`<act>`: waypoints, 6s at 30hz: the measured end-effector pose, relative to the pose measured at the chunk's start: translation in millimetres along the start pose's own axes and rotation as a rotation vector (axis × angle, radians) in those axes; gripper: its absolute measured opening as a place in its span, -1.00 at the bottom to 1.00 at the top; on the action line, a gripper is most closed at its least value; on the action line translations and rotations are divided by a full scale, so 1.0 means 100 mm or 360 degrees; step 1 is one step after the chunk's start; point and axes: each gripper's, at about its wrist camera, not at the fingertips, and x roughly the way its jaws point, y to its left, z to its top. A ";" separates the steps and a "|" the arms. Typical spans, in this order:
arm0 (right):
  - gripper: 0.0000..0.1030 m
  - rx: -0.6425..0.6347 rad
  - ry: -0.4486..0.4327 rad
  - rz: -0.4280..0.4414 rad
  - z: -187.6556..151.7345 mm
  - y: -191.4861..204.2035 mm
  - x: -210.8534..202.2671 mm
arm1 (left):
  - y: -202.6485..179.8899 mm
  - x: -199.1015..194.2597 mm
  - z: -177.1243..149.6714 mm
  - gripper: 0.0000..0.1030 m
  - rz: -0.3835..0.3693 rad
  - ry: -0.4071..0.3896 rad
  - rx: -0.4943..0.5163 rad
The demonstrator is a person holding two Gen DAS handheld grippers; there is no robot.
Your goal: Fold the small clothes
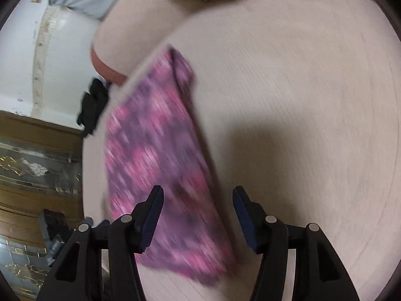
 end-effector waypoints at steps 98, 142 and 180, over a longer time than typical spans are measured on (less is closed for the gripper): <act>0.10 -0.0173 -0.0081 -0.0094 1.09 0.81 0.03 | -0.60 0.07 1.39 0.24 0.0235 -0.0025 0.0229; -0.60 -0.0138 -0.0159 -0.0230 1.65 0.76 0.37 | -0.38 0.41 1.81 -0.81 0.0084 -0.0188 0.0117; -0.59 -0.0223 0.0226 -0.0306 0.29 0.68 0.04 | -0.09 0.22 0.60 -0.09 0.0250 0.0319 0.0071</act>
